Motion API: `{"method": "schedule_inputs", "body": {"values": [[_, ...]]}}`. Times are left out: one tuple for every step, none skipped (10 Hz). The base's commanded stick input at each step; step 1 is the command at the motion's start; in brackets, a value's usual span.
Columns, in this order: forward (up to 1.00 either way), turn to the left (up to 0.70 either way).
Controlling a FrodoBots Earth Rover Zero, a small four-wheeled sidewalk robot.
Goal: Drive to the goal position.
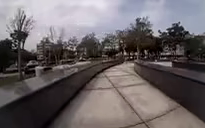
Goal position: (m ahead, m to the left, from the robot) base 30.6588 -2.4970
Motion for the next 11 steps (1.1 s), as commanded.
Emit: {"method": "schedule_inputs", "body": {"values": [[0.85, -0.07], [0.85, -0.27], [0.85, -0.34], [0.85, -0.26], [0.85, 0.0], [0.85, 0.0], [0.85, 0.0], [0.85, 0.0], [0.85, 0.0], [0.85, 0.0], [0.85, 0.0]]}}
